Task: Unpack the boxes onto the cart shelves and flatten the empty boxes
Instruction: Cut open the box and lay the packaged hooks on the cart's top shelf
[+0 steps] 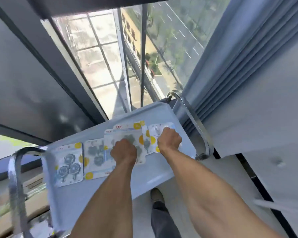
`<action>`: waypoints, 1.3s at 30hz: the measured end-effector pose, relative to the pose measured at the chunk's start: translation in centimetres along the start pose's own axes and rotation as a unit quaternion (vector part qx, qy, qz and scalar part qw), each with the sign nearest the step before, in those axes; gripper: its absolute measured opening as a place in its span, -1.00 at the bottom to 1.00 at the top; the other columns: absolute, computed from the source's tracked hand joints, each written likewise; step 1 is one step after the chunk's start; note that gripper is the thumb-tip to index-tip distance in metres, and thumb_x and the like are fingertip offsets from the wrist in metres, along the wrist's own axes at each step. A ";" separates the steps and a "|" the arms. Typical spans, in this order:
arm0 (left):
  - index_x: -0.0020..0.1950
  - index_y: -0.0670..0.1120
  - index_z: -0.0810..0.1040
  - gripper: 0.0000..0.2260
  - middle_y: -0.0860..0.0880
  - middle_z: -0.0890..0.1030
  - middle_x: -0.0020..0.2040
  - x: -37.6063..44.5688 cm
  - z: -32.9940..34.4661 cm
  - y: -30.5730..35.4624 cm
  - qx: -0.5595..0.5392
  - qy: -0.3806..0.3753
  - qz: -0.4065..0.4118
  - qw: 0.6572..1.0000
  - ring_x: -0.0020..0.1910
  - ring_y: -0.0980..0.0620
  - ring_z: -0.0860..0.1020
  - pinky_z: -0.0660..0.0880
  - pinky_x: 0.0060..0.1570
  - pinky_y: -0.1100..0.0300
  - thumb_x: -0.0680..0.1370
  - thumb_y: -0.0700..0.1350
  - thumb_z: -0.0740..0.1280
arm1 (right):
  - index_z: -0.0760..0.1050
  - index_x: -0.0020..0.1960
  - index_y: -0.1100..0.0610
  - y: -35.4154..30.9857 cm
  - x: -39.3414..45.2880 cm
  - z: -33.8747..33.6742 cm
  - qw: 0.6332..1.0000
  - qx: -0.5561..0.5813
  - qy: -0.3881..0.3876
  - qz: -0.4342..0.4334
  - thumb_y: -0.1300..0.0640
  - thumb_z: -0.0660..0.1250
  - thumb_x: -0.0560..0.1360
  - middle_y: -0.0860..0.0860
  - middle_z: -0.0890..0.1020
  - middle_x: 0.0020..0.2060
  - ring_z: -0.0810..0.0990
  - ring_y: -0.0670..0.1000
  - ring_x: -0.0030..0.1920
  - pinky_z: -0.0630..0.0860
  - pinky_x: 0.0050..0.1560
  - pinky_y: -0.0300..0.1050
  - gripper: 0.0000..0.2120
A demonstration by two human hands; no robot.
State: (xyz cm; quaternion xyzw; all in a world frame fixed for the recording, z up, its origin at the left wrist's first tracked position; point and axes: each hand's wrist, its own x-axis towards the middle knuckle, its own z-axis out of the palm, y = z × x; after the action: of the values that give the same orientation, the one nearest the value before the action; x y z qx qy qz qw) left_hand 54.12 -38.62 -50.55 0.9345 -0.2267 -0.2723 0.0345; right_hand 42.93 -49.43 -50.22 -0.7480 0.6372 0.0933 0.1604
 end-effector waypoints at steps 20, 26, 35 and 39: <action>-0.04 -0.12 0.63 -0.77 -0.11 0.66 -0.05 1.4 6.8 6.4 0.023 -0.023 -0.047 0.998 -0.04 -0.14 0.65 0.34 -0.23 0.18 0.55 -0.05 0.23 | 0.55 0.12 0.17 1.8 9.4 4.2 0.998 0.012 -0.063 -0.003 0.21 0.22 0.54 0.15 0.61 0.12 0.59 0.18 0.14 0.47 0.05 -0.02 -0.79; 0.01 -0.10 0.59 -0.77 -0.10 0.63 0.00 -2.7 9.2 6.4 0.025 -0.076 -0.016 0.997 0.01 -0.12 0.62 0.33 -0.18 0.14 0.58 -0.02 0.20 | 0.49 0.19 0.19 0.3 9.2 2.5 0.998 0.040 -0.049 -0.003 0.19 0.12 0.59 0.16 0.54 0.20 0.50 0.20 0.22 0.39 0.15 0.04 -0.75; -0.03 -0.12 0.64 -0.79 -0.12 0.66 -0.03 2.8 6.6 9.9 -0.001 0.000 -0.057 0.998 -0.01 -0.16 0.65 0.40 -0.18 0.14 0.56 -0.03 0.28 | 0.43 0.28 0.21 2.5 9.0 3.0 0.995 0.085 -0.055 -0.018 0.14 0.19 0.56 0.20 0.50 0.22 0.48 0.23 0.23 0.42 0.16 0.03 -0.68; 0.03 -0.12 0.64 -0.80 -0.11 0.66 0.00 4.3 6.7 7.3 0.037 0.002 -0.093 0.995 0.03 -0.15 0.64 0.37 -0.18 0.14 0.55 -0.05 0.29 | 0.38 0.34 0.19 2.7 8.9 4.2 0.992 0.059 -0.086 -0.068 0.23 0.16 0.55 0.19 0.44 0.30 0.47 0.23 0.25 0.43 0.13 0.03 -0.64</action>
State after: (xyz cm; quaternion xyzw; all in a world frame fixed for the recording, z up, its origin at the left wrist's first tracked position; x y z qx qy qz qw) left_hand 50.85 -46.59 -56.98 0.9526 -0.1481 -0.2645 -0.0250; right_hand 42.05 -56.55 -57.54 -0.7683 0.5730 0.1082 0.2639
